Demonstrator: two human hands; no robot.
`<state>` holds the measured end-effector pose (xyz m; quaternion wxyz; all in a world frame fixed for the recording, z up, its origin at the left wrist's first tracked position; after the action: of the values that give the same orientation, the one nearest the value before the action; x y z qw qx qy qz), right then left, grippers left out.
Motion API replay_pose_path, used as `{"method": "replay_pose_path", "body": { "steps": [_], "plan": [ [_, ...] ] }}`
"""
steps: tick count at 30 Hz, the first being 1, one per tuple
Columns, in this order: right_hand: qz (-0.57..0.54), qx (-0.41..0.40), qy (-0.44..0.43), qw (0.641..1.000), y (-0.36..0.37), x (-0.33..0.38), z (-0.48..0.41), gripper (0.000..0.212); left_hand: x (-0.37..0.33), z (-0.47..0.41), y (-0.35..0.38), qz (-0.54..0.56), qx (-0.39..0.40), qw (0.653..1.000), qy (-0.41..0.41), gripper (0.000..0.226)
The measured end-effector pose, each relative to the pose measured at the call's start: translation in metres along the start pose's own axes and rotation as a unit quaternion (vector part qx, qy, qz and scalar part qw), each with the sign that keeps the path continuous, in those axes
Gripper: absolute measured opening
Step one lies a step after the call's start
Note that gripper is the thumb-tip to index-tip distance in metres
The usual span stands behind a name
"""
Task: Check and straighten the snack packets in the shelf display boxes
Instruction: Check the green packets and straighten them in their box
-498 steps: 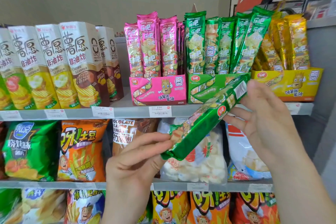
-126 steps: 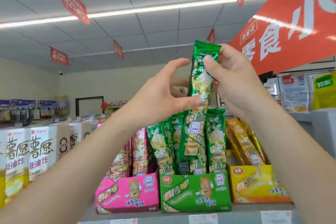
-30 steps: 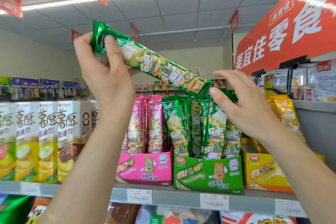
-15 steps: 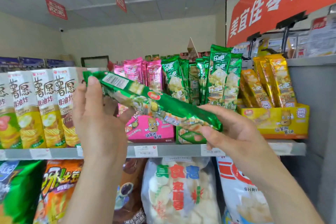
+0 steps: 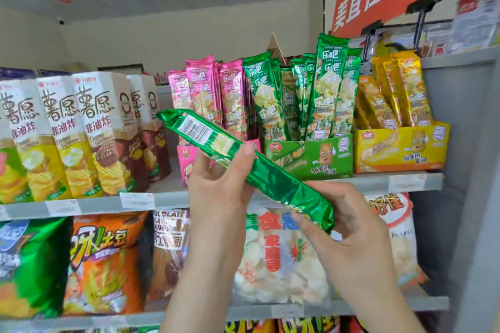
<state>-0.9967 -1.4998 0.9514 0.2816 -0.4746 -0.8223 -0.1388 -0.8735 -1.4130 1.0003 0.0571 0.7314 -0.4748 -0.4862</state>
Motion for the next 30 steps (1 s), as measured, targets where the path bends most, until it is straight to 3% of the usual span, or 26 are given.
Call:
{"method": "replay_pose_path", "body": {
  "steps": [3, 6, 13, 18, 19, 22, 26, 30],
  "plan": [
    [-0.007, -0.014, -0.003, 1.000, 0.006, 0.005, 0.009, 0.037, 0.015, 0.019, 0.001, -0.008, 0.007, 0.999, -0.052, 0.036],
    [0.004, -0.024, 0.009, 1.000, 0.009, 0.005, 0.018, 0.037, 0.020, 0.034, -0.001, -0.073, 0.023, 0.995, -0.056, 0.056],
    [0.067, 0.047, 0.017, 0.996, 0.009, 0.019, 0.025, 0.037, 0.013, 0.047, -0.011, -0.114, 0.042, 0.990, -0.066, 0.038],
    [0.053, 0.107, 0.017, 0.993, 0.004, 0.031, 0.025, 0.045, 0.007, 0.043, -0.019, -0.112, -0.017, 0.990, -0.080, 0.092],
    [0.055, 0.109, 0.017, 0.992, 0.003, 0.032, 0.025, 0.046, 0.007, 0.042, -0.022, -0.117, -0.025, 0.989, -0.088, 0.087],
    [0.048, 0.116, 0.021, 0.992, 0.002, 0.032, 0.025, 0.048, 0.010, 0.037, -0.031, -0.105, -0.039, 0.988, -0.108, 0.045],
    [0.002, 0.135, 0.055, 0.989, 0.002, 0.024, 0.028, 0.052, 0.012, 0.032, -0.038, -0.047, -0.084, 0.986, -0.139, 0.032],
    [-0.028, 0.138, 0.066, 0.988, -0.003, 0.015, 0.028, 0.046, 0.009, 0.029, -0.041, -0.057, -0.071, 0.990, -0.110, 0.031]
  ]
}}
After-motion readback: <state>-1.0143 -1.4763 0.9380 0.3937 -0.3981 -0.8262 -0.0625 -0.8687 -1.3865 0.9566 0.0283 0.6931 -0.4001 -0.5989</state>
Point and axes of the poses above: each hand's wrist, its own z-axis away from the middle knuckle, its own y-axis out of the palm, x = y × z, the point moved 2 cm from there along -z, towards the middle knuckle
